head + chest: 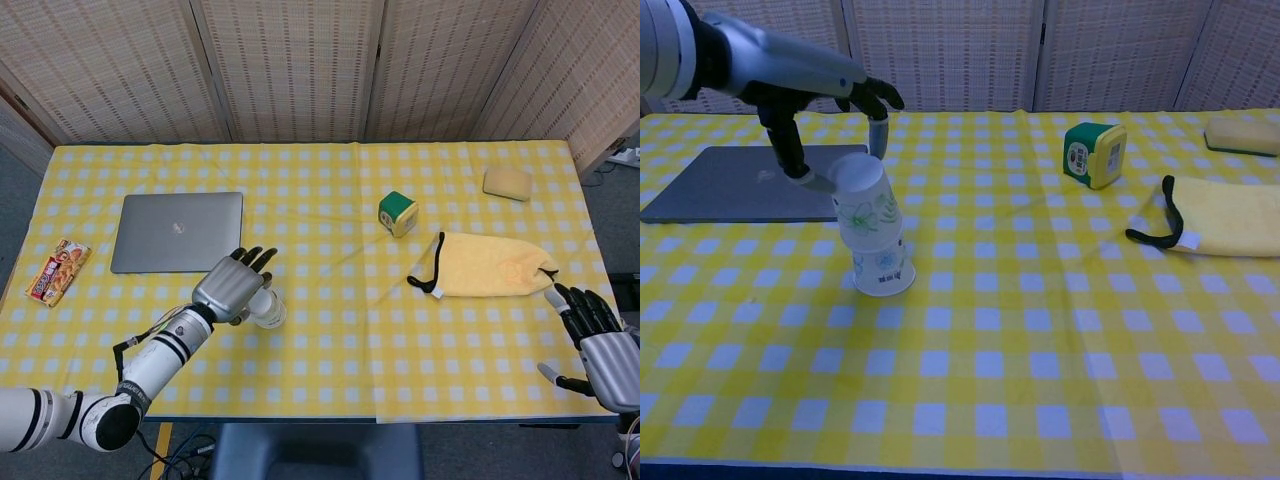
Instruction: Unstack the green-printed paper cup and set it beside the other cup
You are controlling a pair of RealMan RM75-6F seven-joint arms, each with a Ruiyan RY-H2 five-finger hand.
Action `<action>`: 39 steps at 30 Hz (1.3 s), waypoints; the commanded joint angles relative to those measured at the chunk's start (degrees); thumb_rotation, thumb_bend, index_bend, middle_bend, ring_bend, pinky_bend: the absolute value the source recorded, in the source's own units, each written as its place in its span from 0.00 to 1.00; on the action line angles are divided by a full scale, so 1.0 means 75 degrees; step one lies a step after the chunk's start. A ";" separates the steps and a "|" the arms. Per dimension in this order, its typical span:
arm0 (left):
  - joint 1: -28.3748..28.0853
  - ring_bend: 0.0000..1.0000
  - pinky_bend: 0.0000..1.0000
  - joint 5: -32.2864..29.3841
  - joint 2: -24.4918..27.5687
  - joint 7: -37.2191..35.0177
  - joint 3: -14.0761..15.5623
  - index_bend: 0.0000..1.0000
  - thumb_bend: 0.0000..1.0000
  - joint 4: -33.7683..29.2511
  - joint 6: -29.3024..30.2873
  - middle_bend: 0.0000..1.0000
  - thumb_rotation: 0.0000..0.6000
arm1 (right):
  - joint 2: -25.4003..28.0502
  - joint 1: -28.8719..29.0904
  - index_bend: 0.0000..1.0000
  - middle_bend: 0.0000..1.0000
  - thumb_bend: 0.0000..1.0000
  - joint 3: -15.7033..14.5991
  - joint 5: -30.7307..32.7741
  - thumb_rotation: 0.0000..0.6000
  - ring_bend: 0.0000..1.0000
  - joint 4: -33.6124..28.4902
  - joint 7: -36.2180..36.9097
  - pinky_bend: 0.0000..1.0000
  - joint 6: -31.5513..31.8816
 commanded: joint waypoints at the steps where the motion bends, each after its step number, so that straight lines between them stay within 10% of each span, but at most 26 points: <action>1: -0.0078 0.00 0.16 -0.0263 0.0398 0.0232 -0.0045 0.37 0.32 -0.0505 0.0330 0.00 1.00 | -0.0003 -0.0010 0.00 0.00 0.15 -0.0010 -0.0017 1.00 0.00 0.0004 -0.0007 0.00 0.0016; 16: 0.0729 0.00 0.16 0.0287 0.1502 -0.0133 0.0228 0.37 0.32 -0.1115 0.0624 0.00 1.00 | -0.0112 -0.0023 0.00 0.00 0.15 -0.0038 -0.0060 1.00 0.00 -0.0096 -0.0384 0.00 -0.0004; 39: 0.2604 0.00 0.16 0.2549 0.0566 -0.2625 0.0393 0.38 0.32 0.1424 -0.0652 0.00 1.00 | -0.0212 0.0048 0.00 0.00 0.15 0.0025 0.0188 1.00 0.00 -0.0207 -0.0726 0.00 -0.0258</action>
